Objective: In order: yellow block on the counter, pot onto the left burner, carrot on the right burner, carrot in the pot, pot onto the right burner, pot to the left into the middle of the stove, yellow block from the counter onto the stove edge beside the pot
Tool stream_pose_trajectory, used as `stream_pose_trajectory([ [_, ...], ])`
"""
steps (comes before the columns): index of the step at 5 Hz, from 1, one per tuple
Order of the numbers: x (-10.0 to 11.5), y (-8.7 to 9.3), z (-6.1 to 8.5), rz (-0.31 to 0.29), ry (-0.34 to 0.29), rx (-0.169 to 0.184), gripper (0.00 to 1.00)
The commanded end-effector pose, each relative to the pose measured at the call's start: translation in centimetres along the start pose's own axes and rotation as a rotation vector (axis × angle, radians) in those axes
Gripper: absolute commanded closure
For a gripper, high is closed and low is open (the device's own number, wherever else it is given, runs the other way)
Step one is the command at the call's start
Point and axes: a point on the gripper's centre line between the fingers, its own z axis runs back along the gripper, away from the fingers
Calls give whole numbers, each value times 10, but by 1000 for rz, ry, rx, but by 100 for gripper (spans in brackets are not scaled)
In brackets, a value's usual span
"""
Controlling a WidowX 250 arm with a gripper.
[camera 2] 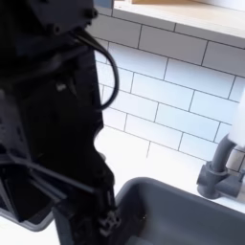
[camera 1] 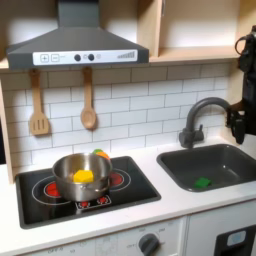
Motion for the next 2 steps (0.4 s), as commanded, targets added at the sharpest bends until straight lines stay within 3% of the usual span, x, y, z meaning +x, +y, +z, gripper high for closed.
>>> stream_pose_trajectory([
  [1,8,-5,-9,-138,47,-85,0],
  [2,6,-1,-12,-121,47,-68,0],
])
